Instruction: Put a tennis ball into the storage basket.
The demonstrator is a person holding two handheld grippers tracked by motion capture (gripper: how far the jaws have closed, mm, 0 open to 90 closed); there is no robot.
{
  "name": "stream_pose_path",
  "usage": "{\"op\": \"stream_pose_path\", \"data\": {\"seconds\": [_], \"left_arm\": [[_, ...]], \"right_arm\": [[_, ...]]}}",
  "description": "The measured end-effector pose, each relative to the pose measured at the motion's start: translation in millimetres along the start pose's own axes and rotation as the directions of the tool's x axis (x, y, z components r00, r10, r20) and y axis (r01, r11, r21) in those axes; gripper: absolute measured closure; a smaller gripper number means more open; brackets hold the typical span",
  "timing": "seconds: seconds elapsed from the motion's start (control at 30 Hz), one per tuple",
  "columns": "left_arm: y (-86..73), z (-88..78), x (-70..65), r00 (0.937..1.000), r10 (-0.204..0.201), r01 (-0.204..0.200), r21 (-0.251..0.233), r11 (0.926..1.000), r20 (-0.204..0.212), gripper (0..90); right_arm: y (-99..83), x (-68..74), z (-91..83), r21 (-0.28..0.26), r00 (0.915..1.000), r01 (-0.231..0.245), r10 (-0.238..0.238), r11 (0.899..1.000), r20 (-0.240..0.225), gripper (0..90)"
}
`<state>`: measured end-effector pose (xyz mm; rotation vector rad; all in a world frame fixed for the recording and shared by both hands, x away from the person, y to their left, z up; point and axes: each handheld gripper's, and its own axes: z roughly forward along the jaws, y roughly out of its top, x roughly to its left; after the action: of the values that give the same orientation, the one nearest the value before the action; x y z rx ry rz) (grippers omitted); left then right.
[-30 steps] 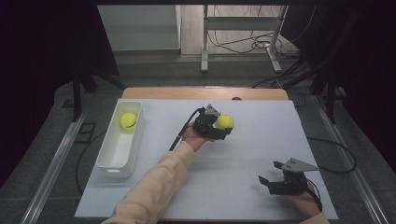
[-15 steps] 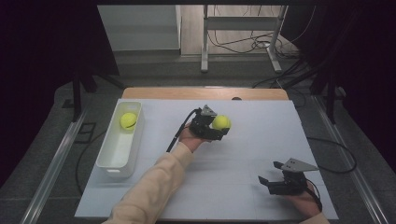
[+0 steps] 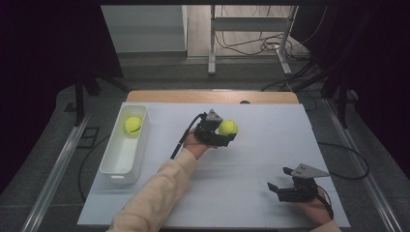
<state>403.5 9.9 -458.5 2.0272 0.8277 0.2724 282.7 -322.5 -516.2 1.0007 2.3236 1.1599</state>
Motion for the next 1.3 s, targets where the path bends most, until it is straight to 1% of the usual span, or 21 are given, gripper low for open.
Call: {"op": "stream_pose_path", "data": {"seconds": [0.23, 1.3], "left_arm": [[-1.0, -3.2, 0.0, 1.0, 0.002, -0.002, -0.003, 1.0, -0.001, 26.4], [-12.1, -18.7, 5.5, 0.9999, -0.013, 0.013, -0.013, 0.9998, -0.011, 26.4]], "right_arm": [[0.0, 0.0, -0.1, 0.0, 1.0, 0.0, 0.0, 1.0, 0.0, 13.3], [-0.3, 0.0, 0.6, 0.003, 1.0, 0.001, -0.001, 1.0, 0.003, 13.3]]}}
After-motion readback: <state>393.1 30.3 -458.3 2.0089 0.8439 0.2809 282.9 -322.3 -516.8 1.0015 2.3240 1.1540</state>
